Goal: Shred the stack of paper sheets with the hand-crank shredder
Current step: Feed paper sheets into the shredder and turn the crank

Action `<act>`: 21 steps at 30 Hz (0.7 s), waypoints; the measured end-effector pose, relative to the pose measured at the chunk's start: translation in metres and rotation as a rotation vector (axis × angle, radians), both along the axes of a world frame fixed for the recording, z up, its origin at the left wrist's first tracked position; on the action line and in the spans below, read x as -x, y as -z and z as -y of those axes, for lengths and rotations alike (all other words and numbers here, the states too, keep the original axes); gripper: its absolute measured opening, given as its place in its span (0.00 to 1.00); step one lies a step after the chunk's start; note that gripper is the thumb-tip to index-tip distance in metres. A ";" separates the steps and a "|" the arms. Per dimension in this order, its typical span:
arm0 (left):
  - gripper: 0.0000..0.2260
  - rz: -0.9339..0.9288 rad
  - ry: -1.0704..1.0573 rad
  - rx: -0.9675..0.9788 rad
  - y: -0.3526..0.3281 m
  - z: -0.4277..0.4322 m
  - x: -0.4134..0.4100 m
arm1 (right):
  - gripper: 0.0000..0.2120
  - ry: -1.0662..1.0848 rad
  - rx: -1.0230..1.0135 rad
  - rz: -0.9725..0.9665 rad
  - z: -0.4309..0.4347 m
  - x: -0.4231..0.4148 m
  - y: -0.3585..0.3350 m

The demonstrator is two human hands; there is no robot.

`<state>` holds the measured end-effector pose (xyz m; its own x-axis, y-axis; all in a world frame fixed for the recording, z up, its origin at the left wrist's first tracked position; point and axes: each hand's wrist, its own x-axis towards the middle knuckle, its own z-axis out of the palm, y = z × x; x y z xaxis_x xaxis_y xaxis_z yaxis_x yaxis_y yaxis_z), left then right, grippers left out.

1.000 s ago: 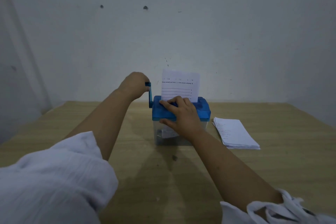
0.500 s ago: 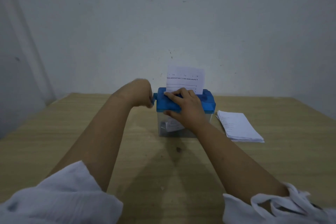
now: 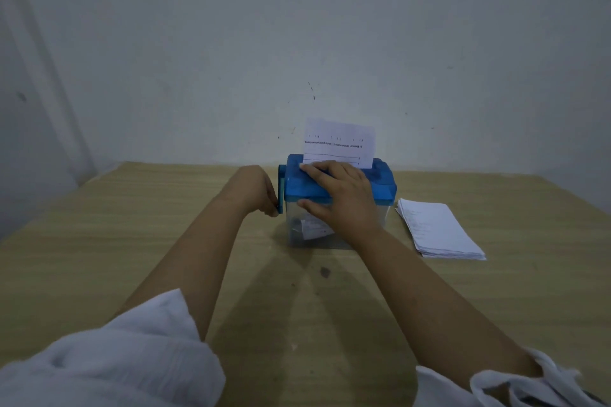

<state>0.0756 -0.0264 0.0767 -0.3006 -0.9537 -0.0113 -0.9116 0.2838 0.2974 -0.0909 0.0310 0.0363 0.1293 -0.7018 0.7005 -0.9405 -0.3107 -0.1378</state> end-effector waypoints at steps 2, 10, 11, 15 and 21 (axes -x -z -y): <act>0.16 -0.026 -0.036 -0.025 0.000 0.005 0.000 | 0.27 0.003 0.034 0.000 0.002 0.000 0.001; 0.19 -0.009 -0.138 -0.049 -0.001 0.029 0.014 | 0.28 0.031 0.203 0.000 0.013 -0.001 0.007; 0.18 -0.047 -0.145 -0.041 -0.002 0.030 0.014 | 0.28 0.028 0.198 0.004 0.014 -0.001 0.006; 0.12 -0.316 -0.181 0.143 0.018 0.026 0.021 | 0.26 0.041 0.179 0.028 0.012 -0.003 0.004; 0.19 -1.347 -0.518 -0.240 0.029 0.012 0.017 | 0.26 0.024 0.039 0.058 0.005 -0.005 -0.002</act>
<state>0.0583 -0.0382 0.0479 0.1566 -0.9719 -0.1756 0.1063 -0.1601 0.9813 -0.0863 0.0260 0.0381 0.0707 -0.6767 0.7329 -0.9385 -0.2940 -0.1809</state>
